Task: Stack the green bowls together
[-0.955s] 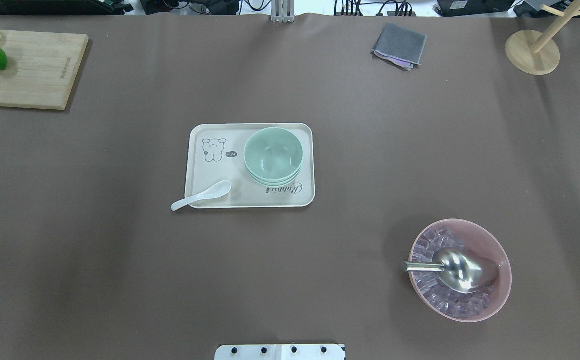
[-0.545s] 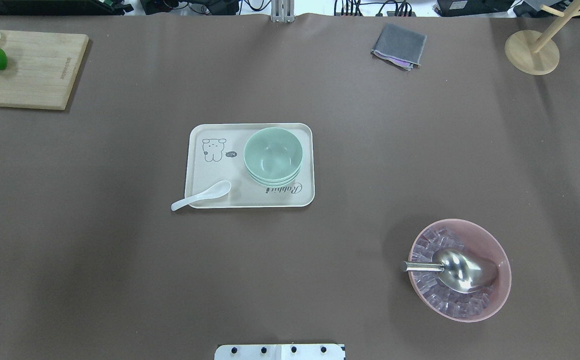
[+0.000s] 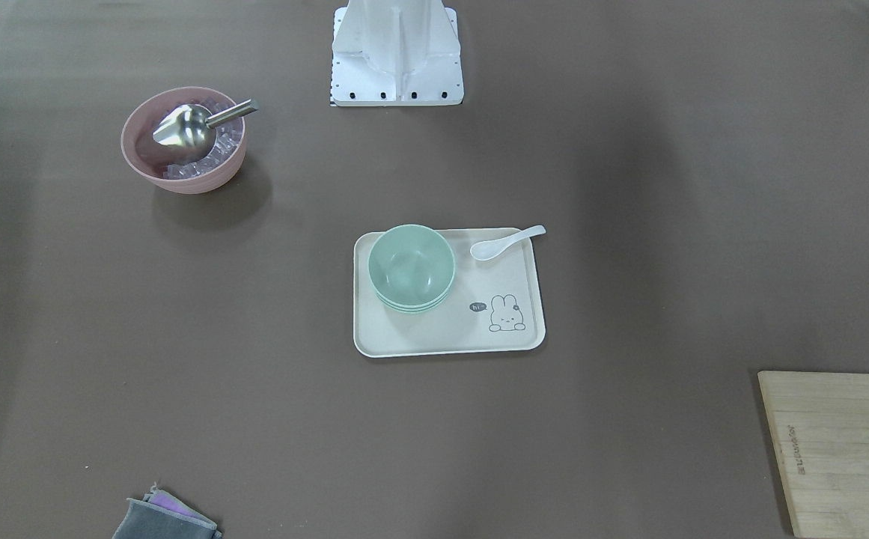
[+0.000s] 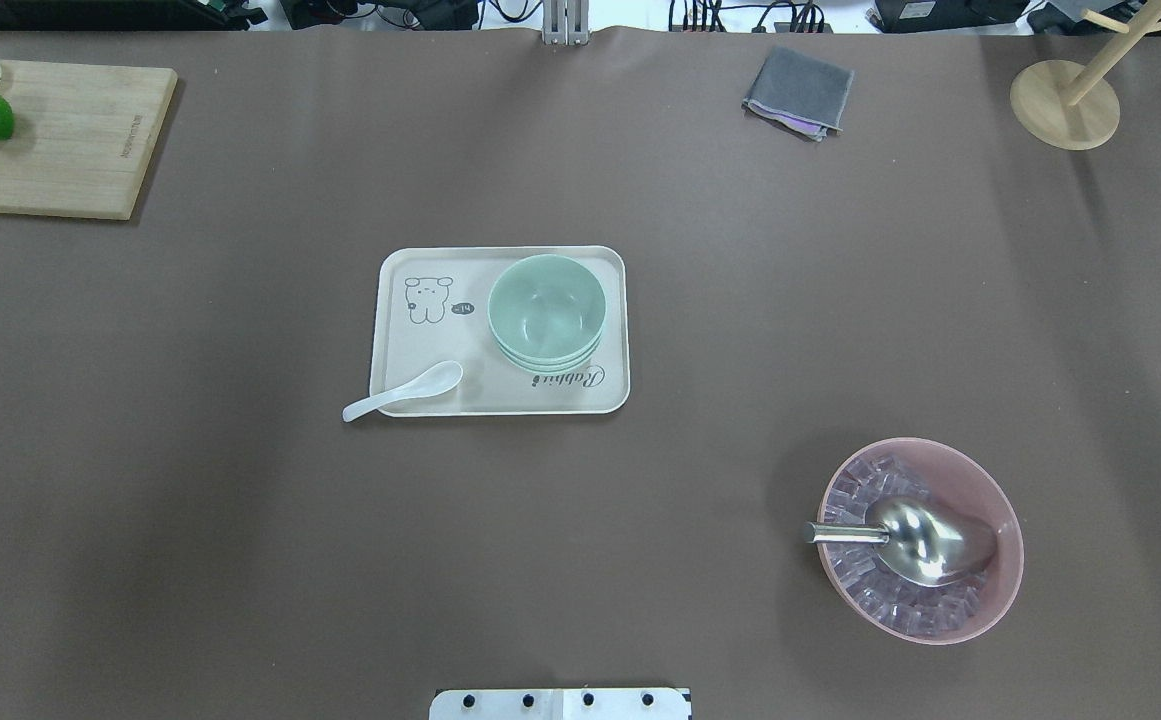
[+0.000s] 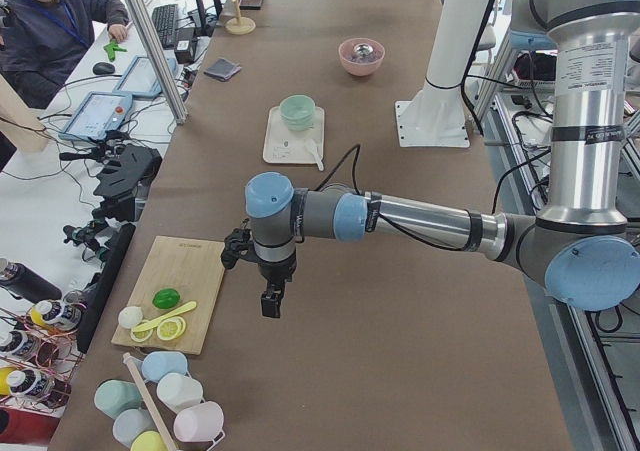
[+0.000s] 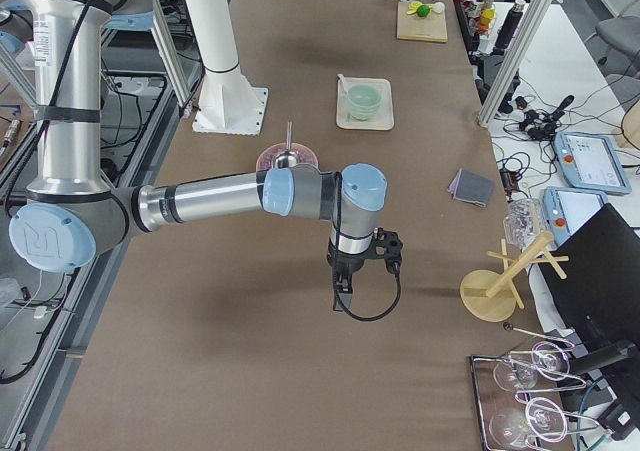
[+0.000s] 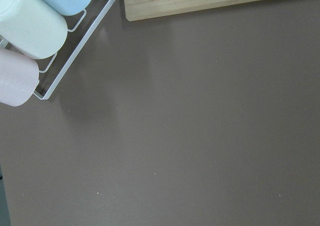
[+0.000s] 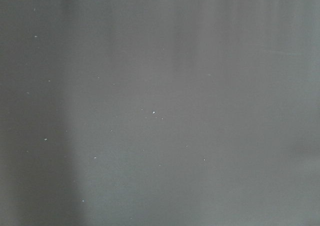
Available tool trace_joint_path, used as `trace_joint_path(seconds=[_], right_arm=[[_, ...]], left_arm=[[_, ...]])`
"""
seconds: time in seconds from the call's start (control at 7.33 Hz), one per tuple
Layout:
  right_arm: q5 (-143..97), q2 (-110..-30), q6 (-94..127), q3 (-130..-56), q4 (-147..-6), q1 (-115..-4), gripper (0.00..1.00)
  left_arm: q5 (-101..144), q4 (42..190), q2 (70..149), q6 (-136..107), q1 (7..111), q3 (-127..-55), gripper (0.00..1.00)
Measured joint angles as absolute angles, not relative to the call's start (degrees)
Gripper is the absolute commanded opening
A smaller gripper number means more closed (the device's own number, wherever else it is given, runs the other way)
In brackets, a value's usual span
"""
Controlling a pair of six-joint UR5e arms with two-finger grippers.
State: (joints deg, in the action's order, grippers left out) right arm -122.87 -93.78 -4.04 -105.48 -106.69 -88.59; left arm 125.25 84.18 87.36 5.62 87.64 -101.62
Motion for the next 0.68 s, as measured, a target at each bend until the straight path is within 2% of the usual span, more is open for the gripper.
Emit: trace_joint_path(seconds=[0.68], right_arm=[[-122.87, -93.78, -4.04, -105.47, -106.65, -87.03, 1.00]], left_arm=[[125.29, 84.20, 86.81, 5.55, 87.63, -101.57, 0.99]])
